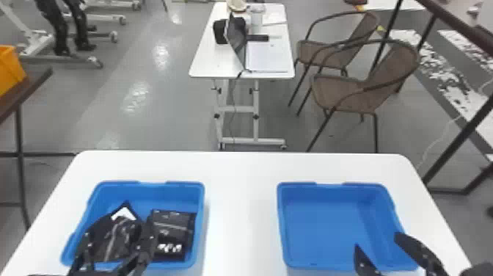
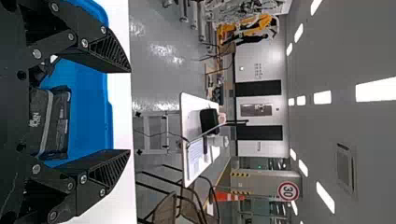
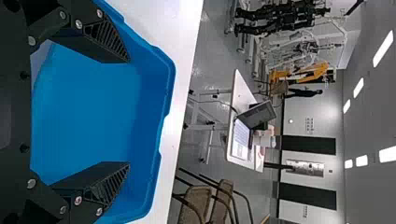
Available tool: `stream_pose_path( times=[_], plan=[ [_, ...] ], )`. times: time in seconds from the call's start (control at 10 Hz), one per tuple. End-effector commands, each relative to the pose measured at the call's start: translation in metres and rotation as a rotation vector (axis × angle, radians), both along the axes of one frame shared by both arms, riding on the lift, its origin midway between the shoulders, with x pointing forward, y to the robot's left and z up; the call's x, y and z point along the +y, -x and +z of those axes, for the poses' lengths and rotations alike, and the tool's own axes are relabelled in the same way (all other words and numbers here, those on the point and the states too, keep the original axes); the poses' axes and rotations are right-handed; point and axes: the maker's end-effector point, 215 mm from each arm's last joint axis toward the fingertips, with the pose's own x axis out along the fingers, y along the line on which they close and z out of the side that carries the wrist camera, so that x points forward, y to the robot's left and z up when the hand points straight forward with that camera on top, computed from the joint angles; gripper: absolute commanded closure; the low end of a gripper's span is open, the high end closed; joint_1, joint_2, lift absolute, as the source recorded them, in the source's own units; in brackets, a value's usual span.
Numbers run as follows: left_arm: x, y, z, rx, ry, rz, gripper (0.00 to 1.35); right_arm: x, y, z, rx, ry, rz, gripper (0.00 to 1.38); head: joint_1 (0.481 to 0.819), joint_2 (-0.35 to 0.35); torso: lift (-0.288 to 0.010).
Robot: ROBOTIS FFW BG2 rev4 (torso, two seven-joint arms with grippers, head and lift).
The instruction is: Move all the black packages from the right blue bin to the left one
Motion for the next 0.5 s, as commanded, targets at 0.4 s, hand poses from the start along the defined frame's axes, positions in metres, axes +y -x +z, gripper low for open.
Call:
stream_pose_path(
  times=[0.4],
  plan=[
    [0.0004,-0.0012,-0.0043,0.014,0.02,0.018,0.45,0.0059,-0.009,0.0112,-0.048,-0.006,0.01,0.25,0.695,0.016,-0.04]
  ],
)
